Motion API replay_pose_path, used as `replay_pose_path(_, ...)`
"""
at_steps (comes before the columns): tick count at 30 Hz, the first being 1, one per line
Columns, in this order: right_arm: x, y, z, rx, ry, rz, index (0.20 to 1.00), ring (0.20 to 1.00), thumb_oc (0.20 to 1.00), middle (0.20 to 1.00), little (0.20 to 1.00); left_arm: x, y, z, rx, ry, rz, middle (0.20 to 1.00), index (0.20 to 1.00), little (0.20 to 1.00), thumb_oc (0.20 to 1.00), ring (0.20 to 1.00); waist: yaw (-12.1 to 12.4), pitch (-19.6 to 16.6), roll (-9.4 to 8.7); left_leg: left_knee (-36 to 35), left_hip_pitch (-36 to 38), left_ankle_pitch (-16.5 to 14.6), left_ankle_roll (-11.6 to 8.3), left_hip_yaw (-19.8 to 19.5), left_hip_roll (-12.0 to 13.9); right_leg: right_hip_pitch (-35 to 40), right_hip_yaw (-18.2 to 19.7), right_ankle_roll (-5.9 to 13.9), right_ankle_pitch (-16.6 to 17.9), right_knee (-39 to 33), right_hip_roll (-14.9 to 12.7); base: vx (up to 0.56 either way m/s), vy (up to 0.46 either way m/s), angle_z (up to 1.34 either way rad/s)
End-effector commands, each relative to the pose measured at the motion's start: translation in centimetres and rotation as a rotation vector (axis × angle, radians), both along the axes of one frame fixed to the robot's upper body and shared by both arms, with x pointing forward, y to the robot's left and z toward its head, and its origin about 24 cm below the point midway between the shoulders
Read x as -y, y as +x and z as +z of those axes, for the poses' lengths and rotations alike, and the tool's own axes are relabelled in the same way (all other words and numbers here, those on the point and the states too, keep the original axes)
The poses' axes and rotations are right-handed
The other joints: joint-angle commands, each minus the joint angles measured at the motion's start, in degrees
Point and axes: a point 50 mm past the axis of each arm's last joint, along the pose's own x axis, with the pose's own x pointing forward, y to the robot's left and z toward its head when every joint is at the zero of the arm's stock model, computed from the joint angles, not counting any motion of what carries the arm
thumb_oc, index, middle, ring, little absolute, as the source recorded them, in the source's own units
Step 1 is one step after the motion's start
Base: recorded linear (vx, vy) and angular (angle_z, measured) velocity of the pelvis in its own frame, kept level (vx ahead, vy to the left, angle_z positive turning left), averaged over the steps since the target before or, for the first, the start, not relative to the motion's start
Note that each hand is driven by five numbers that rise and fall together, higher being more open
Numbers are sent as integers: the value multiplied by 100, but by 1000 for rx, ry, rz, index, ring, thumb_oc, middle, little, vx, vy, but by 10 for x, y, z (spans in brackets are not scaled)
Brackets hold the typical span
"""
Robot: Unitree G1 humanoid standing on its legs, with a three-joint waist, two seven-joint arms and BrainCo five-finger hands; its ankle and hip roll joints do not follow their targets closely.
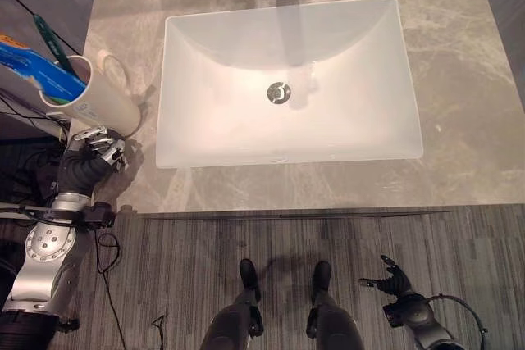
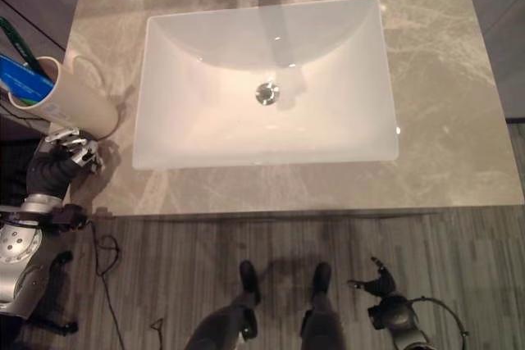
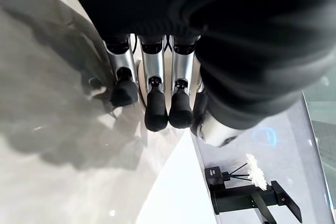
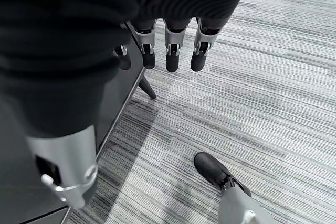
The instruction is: Put brush and paste in cup on sink, flatten towel.
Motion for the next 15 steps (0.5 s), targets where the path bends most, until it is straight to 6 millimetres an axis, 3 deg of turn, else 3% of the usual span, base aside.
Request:
replay_pose_path(1, 2, 12, 8, 61, -16, -9, 1000, 1000, 1000, 1000, 1000, -18, 3, 26, 132, 27, 101, 200, 200, 200, 200, 200, -99, -6, -63, 24, 297, -70, -359, -291, 152, 14, 132, 392, 295, 68, -219, 8, -6, -3)
replay_pose_path(8, -2, 9, 6, 81, 23, -46, 1000, 1000, 1000, 1000, 1000, -26, 9, 29, 163, 9, 178, 200, 200, 200, 200, 200, -149, 19, -151, 24, 274, -79, -369, -216, 191, -60, 209, 383, 299, 55, -160, 5, -8, -4)
replay_pose_path(15, -2, 5, 2, 60, 29, -58, 1000, 1000, 1000, 1000, 1000, -38, 18, 47, 211, 56, 264, 200, 200, 200, 200, 200, -226, 30, -269, 24, 248, -91, -384, -151, 233, -150, 291, 392, 324, 27, -89, 13, -3, -9)
